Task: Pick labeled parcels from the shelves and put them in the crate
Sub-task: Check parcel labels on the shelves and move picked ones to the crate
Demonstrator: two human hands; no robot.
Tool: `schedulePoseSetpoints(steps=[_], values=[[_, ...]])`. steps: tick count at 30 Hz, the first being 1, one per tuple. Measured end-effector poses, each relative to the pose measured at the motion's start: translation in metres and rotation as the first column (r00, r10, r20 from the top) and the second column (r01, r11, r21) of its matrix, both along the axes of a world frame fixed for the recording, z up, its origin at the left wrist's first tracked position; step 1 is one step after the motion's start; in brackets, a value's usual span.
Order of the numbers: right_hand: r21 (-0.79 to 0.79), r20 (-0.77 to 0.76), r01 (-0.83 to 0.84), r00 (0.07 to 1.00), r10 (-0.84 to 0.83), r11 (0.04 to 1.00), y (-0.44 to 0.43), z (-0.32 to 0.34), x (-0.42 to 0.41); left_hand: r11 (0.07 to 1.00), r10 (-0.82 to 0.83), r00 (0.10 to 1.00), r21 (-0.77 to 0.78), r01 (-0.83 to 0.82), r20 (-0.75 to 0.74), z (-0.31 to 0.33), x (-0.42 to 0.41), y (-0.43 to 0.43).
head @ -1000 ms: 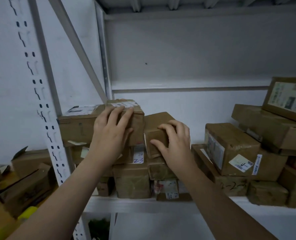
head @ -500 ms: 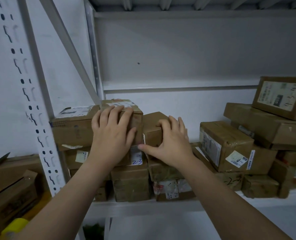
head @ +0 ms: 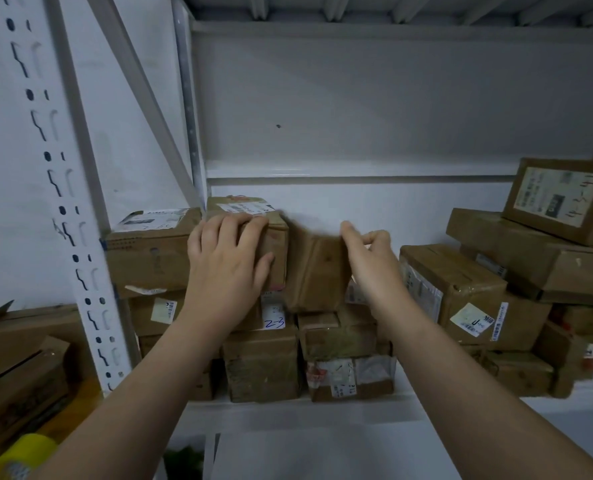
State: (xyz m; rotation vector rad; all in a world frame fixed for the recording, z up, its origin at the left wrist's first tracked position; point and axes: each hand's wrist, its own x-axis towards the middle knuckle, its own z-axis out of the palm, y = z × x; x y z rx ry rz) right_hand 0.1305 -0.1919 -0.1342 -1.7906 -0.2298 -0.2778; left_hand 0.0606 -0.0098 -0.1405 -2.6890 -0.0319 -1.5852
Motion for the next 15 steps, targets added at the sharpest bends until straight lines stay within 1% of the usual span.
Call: schedulePoseSetpoints(steps=[1, 4, 7, 10, 15], values=[[-0.066, 0.054, 0.005, 0.999, -0.001, 0.998, 0.002, -0.004, -0.001, 1.000, -0.003, 1.000, 0.002, 0.003, -0.006, 0.000, 0.000, 0.000], [-0.080, 0.206, -0.065, 0.975, 0.080, 0.995, 0.007, -0.012, -0.004, 1.000, -0.007, 1.000, -0.015, 0.007, -0.020, 0.002, 0.000, 0.000], [-0.157, 0.317, -0.088, 0.939, 0.135, 0.984, 0.011, -0.014, 0.003, 1.000, 0.001, 1.000, -0.014, -0.001, -0.025, 0.003, -0.001, -0.001], [-0.219, 0.335, -0.076, 0.930, 0.148, 0.973, 0.012, -0.015, 0.007, 1.000, 0.008, 0.999, -0.009, -0.008, -0.042, 0.004, -0.002, -0.001], [-0.223, 0.331, -0.094, 0.929, 0.166, 0.970, 0.009, -0.012, 0.003, 1.000, 0.024, 0.998, 0.007, -0.024, -0.060, 0.008, -0.004, -0.005]])
